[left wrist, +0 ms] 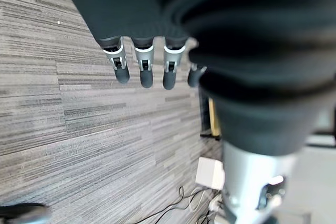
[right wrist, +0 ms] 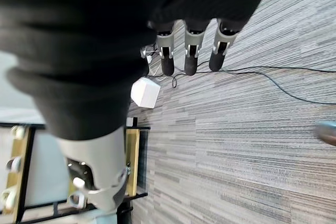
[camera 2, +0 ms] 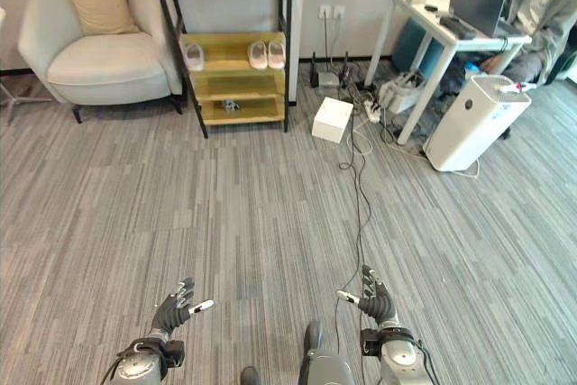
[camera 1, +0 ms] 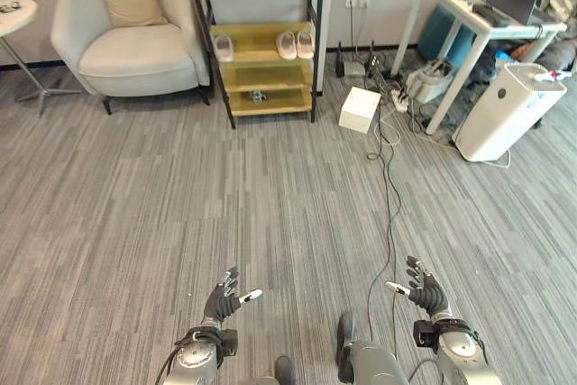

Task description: Arrange the slippers neatly on the shoe rack.

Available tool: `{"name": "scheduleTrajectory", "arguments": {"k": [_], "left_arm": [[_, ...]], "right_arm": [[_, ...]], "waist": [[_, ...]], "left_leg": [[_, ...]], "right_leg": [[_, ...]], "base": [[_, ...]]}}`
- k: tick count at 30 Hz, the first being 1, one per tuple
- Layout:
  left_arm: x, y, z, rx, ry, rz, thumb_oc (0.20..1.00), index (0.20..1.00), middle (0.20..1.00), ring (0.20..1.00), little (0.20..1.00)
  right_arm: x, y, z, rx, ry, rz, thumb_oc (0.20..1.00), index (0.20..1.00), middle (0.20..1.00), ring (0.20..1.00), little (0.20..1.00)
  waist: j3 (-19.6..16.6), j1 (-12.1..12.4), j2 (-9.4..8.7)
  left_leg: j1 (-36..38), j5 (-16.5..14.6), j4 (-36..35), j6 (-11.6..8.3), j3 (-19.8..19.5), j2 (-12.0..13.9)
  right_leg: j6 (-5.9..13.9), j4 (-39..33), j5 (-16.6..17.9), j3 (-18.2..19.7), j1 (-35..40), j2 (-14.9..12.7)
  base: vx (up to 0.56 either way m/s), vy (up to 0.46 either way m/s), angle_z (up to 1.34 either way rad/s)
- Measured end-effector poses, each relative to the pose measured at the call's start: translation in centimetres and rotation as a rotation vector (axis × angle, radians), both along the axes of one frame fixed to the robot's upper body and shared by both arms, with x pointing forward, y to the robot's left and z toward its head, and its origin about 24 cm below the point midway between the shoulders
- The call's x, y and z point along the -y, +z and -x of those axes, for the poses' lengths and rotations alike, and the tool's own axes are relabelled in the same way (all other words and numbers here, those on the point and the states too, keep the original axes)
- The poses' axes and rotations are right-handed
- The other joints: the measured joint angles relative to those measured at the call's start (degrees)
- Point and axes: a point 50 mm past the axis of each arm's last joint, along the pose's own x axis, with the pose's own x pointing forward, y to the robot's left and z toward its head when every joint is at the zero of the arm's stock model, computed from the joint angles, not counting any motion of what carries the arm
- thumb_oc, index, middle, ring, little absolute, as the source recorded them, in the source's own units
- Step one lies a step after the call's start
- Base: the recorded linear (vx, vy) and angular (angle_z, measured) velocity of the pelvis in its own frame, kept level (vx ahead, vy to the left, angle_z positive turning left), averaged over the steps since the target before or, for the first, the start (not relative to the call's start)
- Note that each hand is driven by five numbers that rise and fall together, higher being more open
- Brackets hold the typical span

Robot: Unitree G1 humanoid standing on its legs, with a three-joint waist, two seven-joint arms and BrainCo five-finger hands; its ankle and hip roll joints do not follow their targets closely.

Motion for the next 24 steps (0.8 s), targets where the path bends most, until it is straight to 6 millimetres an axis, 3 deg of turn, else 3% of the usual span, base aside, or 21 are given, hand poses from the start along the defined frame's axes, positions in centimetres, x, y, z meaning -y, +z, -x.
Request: {"name": "scheduleTrajectory", "arguments": {"k": [2,3,5,6,7,8,9,10,11,12,13,15,16,18,19,20,22,24], "left_arm": [[0.3,0.4,-0.6,0.021,-0.012,0.006,1.0,1.0,1.0,1.0,1.0],[0.6,0.6,-0.7,0.037,-0.018,0.018,1.0,1.0,1.0,1.0,1.0],[1.2,0.9,-0.8,0.054,-0.042,0.029,1.0,1.0,1.0,1.0,1.0],[1.6,1.2,-1.0,0.074,-0.055,0.049,1.0,1.0,1.0,1.0,1.0],[1.6,1.4,-1.0,0.081,-0.059,0.052,1.0,1.0,1.0,1.0,1.0],[1.4,1.4,-0.9,0.081,-0.054,0.051,1.0,1.0,1.0,1.0,1.0],[1.3,1.4,-0.7,0.08,-0.05,0.052,1.0,1.0,1.0,1.0,1.0],[1.6,1.7,-0.8,0.097,-0.05,0.071,1.0,1.0,1.0,1.0,1.0],[1.8,1.6,-0.7,0.096,-0.043,0.084,1.0,1.0,1.0,1.0,1.0],[2.2,1.9,-1.2,0.115,-0.045,0.096,1.0,1.0,1.0,1.0,1.0],[2.3,2.4,-1.8,0.139,-0.049,0.099,1.0,1.0,1.0,1.0,1.0],[2.0,2.6,-1.8,0.15,-0.037,0.105,1.0,1.0,1.0,1.0,1.0],[1.7,2.5,-1.5,0.145,-0.035,0.098,1.0,1.0,1.0,1.0,1.0],[1.6,2.5,-1.4,0.141,-0.037,0.095,1.0,1.0,1.0,1.0,1.0],[1.5,2.4,-1.3,0.138,-0.033,0.093,1.0,1.0,1.0,1.0,1.0],[1.5,2.4,-1.4,0.14,-0.034,0.091,1.0,1.0,1.0,1.0,1.0],[1.6,2.5,-1.5,0.143,-0.036,0.092,1.0,1.0,1.0,1.0,1.0],[1.4,2.3,-1.3,0.134,-0.033,0.089,1.0,1.0,1.0,1.0,1.0]], "right_arm": [[0.1,-0.3,0.5,-0.016,-0.002,0.0,1.0,1.0,1.0,1.0,1.0],[0.2,-0.3,0.6,-0.02,-0.005,0.002,1.0,1.0,1.0,1.0,1.0],[0.4,-0.3,0.8,-0.021,-0.01,0.006,1.0,1.0,1.0,1.0,1.0],[0.8,-0.4,0.9,-0.027,-0.005,0.019,1.0,1.0,1.0,1.0,1.0],[0.8,-0.4,1.1,-0.032,0.0,0.018,1.0,1.0,1.0,1.0,1.0],[0.8,-0.5,1.2,-0.034,0.01,0.015,1.0,1.0,1.0,1.0,1.0],[0.9,-0.4,1.2,-0.035,0.009,0.007,1.0,1.0,1.0,1.0,1.0],[1.2,-0.2,1.1,-0.029,0.017,0.006,1.0,1.0,1.0,1.0,1.0],[1.4,0.0,1.0,-0.022,0.026,0.011,1.0,1.0,1.0,1.0,1.0],[1.7,-0.1,0.9,-0.024,0.019,0.015,1.0,1.0,1.0,1.0,1.0],[1.6,-0.3,1.1,-0.042,0.016,0.009,1.0,1.0,1.0,1.0,1.0],[1.0,-0.3,1.0,-0.039,0.03,-0.004,1.0,1.0,1.0,1.0,1.0],[0.6,-0.4,0.9,-0.038,0.042,-0.009,1.0,1.0,1.0,1.0,1.0],[0.4,-0.4,0.9,-0.039,0.05,-0.01,1.0,1.0,1.0,1.0,1.0],[0.3,-0.2,0.5,-0.028,0.055,-0.01,1.0,1.0,1.0,1.0,1.0],[0.3,-0.2,0.4,-0.024,0.054,-0.008,1.0,1.0,1.0,1.0,1.0],[0.5,-0.1,0.4,-0.025,0.053,0.0,1.0,1.0,1.0,1.0,1.0],[0.7,-0.1,0.5,-0.027,0.053,0.007,1.0,1.0,1.0,1.0,1.0]], "waist": [[0.1,-0.1,-0.38],[0.2,-0.3,-0.43],[-0.6,-0.8,0.48],[-0.6,-1.5,1.96],[-0.7,-1.4,2.16],[-0.7,-0.9,1.45],[-0.6,-0.5,1.25],[-0.8,0.5,0.38],[-0.9,1.1,1.23],[-0.7,0.8,2.54],[0.0,1.2,1.92],[1.3,1.2,0.35],[1.9,1.3,-0.82],[2.4,0.4,-1.78],[2.5,0.3,-2.25],[2.5,-0.1,-2.37],[2.7,-0.6,-2.59],[2.3,-0.8,-2.61]], "left_leg": [[1.7,-1.1,-0.4,-0.94,-0.3,0.0],[3.2,-2.9,-0.3,-2.27,-0.7,0.7],[4.0,-3.8,-0.4,-3.37,-1.8,2.4],[5.1,-5.0,0.6,-5.27,-2.5,5.1],[4.7,-5.3,3.0,-6.13,-2.5,6.0],[4.7,-5.6,7.3,-6.65,-2.0,6.7],[2.2,-6.1,14.9,-7.96,-2.4,7.1],[-6.1,-6.8,33.4,-10.3,-4.4,6.9],[-9.7,-6.9,37.9,-11.5,-6.0,6.8],[-16.9,-5.9,50.7,-12.57,-6.6,7.1],[-20.8,-7.1,55.6,-10.51,-4.9,6.8],[-22.8,-8.7,47.4,-7.68,-1.3,5.2],[-22.3,-8.4,33.9,-6.42,-0.4,3.6],[-21.2,-5.0,19.2,-5.25,-0.5,1.3],[-21.3,-1.6,10.3,-4.59,-1.5,0.1],[-21.1,-0.1,6.3,-4.54,-2.4,-1.0],[-21.0,4.2,0.5,-1.5,-3.7,-2.9],[-21.3,4.3,1.3,-0.66,-3.4,-4.1]], "right_leg": [[-0.51,0.0,1.6,0.2,1.1,-0.1],[-2.42,1.8,3.1,0.3,2.3,0.3],[-3.08,3.6,4.8,-0.3,2.1,1.5],[-4.14,3.6,5.7,-1.0,3.6,4.1],[-4.57,2.9,5.8,-1.4,4.7,5.1],[-6.52,0.9,7.5,-1.4,7.8,6.1],[-8.14,0.0,6.9,-1.3,9.7,6.6],[-11.15,0.1,7.5,-0.9,11.1,6.4],[-12.87,0.4,5.6,-0.3,11.6,7.3],[-15.76,0.5,3.4,-0.6,12.4,8.8],[-16.21,0.5,2.5,-0.3,13.2,9.1],[-16.09,0.4,2.4,-0.2,16.0,8.9],[-15.71,0.4,1.1,-0.6,18.1,8.9],[-14.0,0.4,-0.1,-1.8,19.6,9.0],[-12.23,0.4,-1.4,-1.9,21.8,8.9],[-11.23,0.4,-2.0,-1.8,22.3,9.0],[-9.3,0.4,-3.5,-1.5,25.1,9.2],[-7.35,0.4,-5.7,-1.4,28.1,9.1]], "base": [[0.37,-0.243,0.11],[0.43,-0.298,0.1],[0.42,-0.312,0.29],[0.41,-0.324,0.42],[0.47,-0.4,0.28],[0.32,-0.284,0.13],[0.37,-0.354,-0.14],[0.36,-0.298,-0.22],[0.44,-0.35,-0.15],[0.38,-0.237,0.01],[0.28,-0.149,0.08],[0.3,-0.112,-0.06],[0.29,-0.082,-0.06],[0.3,-0.077,-0.07],[0.33,-0.052,-0.03],[0.48,-0.005,-0.01],[0.38,0.029,-0.04],[0.41,0.087,-0.17]]}}
